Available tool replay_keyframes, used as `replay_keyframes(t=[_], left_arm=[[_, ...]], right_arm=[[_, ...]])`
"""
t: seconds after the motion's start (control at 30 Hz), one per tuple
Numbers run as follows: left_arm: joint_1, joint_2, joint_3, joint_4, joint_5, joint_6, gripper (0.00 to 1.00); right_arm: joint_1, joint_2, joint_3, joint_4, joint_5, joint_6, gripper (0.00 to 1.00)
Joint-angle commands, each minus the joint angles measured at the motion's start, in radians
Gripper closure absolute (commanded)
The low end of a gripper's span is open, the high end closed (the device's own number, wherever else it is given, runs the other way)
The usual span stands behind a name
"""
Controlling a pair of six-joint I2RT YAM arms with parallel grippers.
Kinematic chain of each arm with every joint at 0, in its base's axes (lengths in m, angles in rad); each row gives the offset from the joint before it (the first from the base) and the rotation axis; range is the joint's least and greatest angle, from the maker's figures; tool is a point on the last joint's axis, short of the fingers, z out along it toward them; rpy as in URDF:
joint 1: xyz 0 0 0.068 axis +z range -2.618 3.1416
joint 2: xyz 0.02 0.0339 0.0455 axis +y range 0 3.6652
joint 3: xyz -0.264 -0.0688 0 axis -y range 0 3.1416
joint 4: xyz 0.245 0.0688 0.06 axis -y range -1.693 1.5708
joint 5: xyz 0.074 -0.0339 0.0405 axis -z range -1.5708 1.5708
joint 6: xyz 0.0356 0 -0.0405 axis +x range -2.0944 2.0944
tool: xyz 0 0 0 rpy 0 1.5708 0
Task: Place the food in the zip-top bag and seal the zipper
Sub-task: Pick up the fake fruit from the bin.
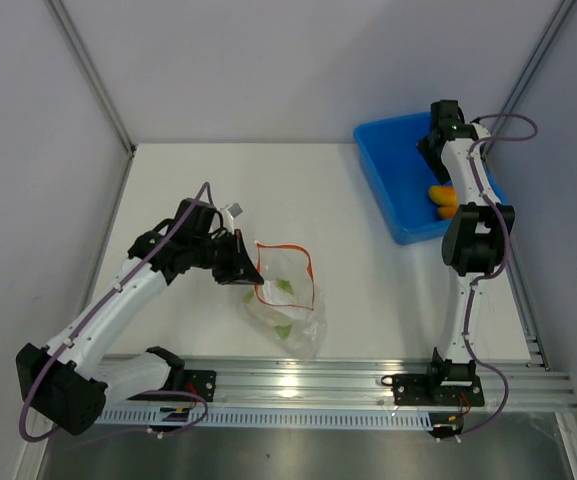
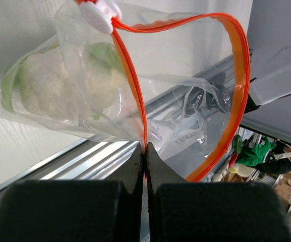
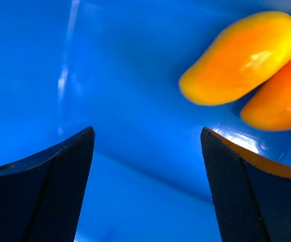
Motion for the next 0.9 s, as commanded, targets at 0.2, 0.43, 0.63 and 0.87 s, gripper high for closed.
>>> replay_keyframes(t=[0.2, 0.43, 0.63, 0.87], left_arm=[[0.008, 0.083, 0.096, 0.037, -0.036, 0.093, 0.99], [0.012, 0.166, 0.169, -0.006, -0.036, 0.142, 0.99], [0.032, 0.22, 0.209, -0.036, -0.036, 0.178, 0.99], [0.072, 0.273, 0.251, -0.061, -0.007, 0.211, 0.99]], right_arm=[[-0.042, 0.088, 0.053, -0.088, 0.058, 0.15, 0.13], [-0.049, 0.14, 0.076, -0.099, 0.1, 0.204, 0.13], [-0.055, 0.163, 0.074, -0.12, 0.126, 0.253, 0.12], [-0.075, 0.188, 0.08, -0.12, 0.135, 0.296, 0.12]])
